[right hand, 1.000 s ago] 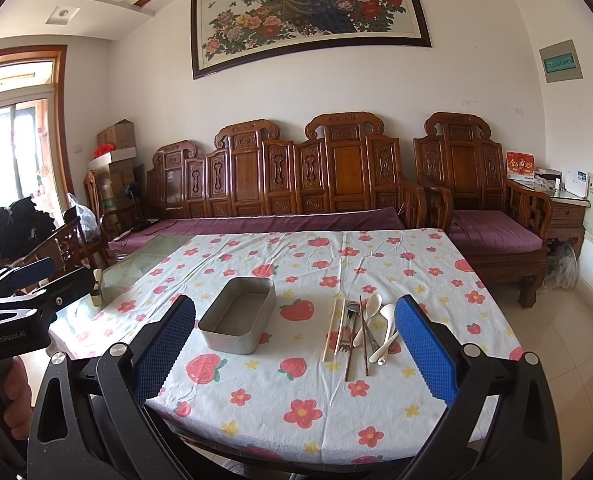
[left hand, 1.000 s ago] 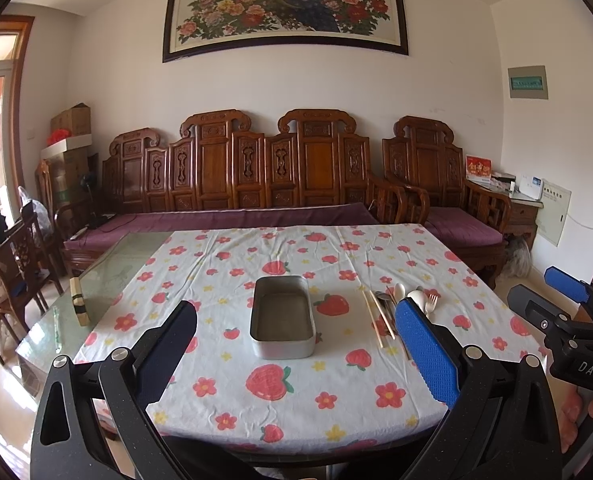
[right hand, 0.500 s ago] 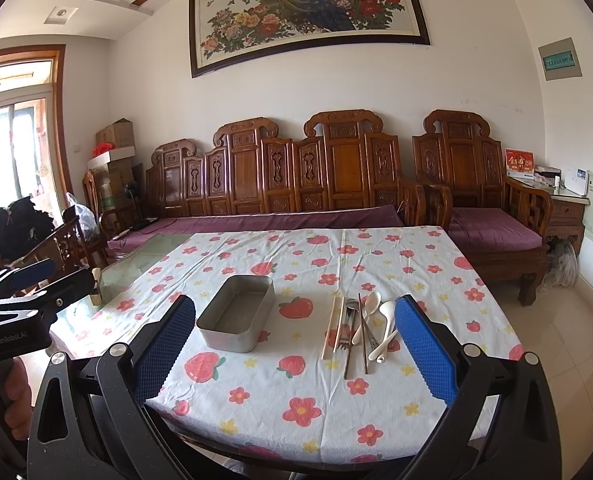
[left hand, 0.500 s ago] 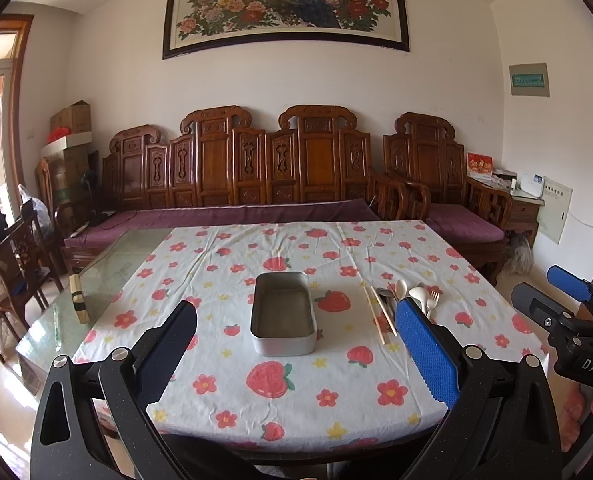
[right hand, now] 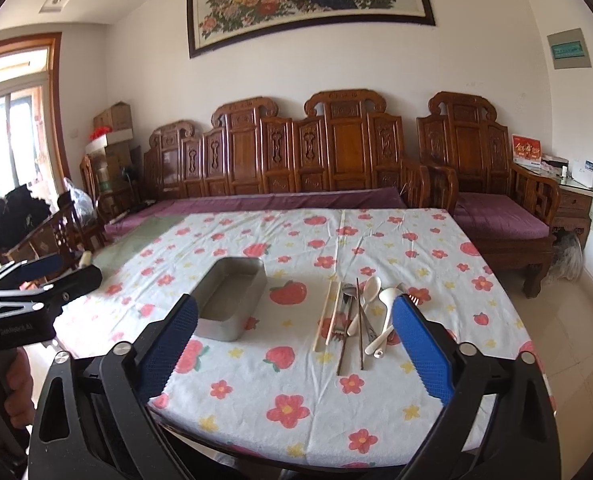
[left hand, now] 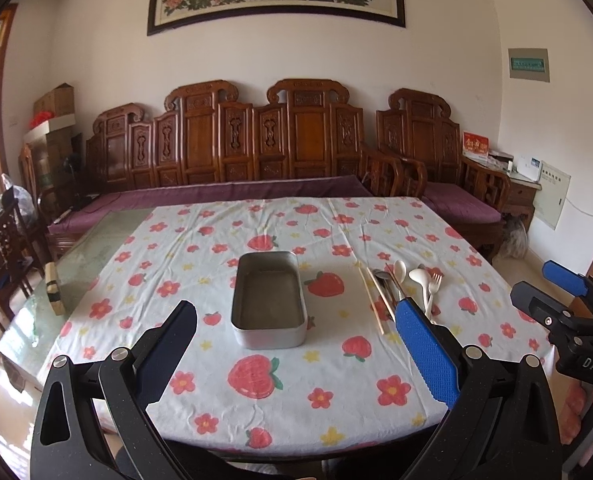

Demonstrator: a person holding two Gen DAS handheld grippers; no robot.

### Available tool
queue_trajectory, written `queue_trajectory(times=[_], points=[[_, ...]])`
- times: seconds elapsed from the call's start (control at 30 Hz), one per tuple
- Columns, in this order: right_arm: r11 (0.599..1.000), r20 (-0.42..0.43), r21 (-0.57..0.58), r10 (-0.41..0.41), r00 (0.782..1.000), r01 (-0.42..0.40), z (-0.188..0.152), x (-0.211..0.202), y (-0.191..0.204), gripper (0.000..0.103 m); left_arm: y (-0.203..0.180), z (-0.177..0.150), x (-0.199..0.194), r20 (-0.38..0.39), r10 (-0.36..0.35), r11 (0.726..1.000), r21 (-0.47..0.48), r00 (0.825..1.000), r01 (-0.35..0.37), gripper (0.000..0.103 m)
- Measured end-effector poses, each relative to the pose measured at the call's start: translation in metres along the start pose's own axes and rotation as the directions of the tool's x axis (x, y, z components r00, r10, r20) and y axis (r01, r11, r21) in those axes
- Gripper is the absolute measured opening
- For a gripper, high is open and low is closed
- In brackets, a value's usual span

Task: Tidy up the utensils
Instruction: 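Reach the right tool down and grasp the white plastic fork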

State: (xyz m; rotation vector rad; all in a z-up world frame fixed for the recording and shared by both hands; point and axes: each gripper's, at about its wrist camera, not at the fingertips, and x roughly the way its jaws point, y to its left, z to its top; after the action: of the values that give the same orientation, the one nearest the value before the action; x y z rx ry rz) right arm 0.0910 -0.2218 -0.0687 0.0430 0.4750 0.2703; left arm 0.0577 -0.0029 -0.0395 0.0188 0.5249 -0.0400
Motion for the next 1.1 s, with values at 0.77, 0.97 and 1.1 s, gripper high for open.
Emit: queue_trajectory(times=[0.77,0.97,1.1], points=[[0.997,-0.291,0.009,-0.076,0.954,0.083,-0.023,0.196,-0.116,0.054,-0.043,-0.013,0.110,-0.161,-0.118,0.985,0.109,0.980,0.137,0.097],[0.984,-0.405,0.104,-0.092,0.910,0.146,-0.042,0.255,-0.155,0.045,-0.055,-0.014,0.128,-0.209,-0.123,0.981,0.121,0.970,0.151,0.097],[0.974,-0.459,0.164,-0.067,0.886,0.159,-0.053,0.282,-0.169,0.044,-0.060,-0.016,0.138,-0.230,-0.121,0.980,0.126,0.965,0.153,0.097]])
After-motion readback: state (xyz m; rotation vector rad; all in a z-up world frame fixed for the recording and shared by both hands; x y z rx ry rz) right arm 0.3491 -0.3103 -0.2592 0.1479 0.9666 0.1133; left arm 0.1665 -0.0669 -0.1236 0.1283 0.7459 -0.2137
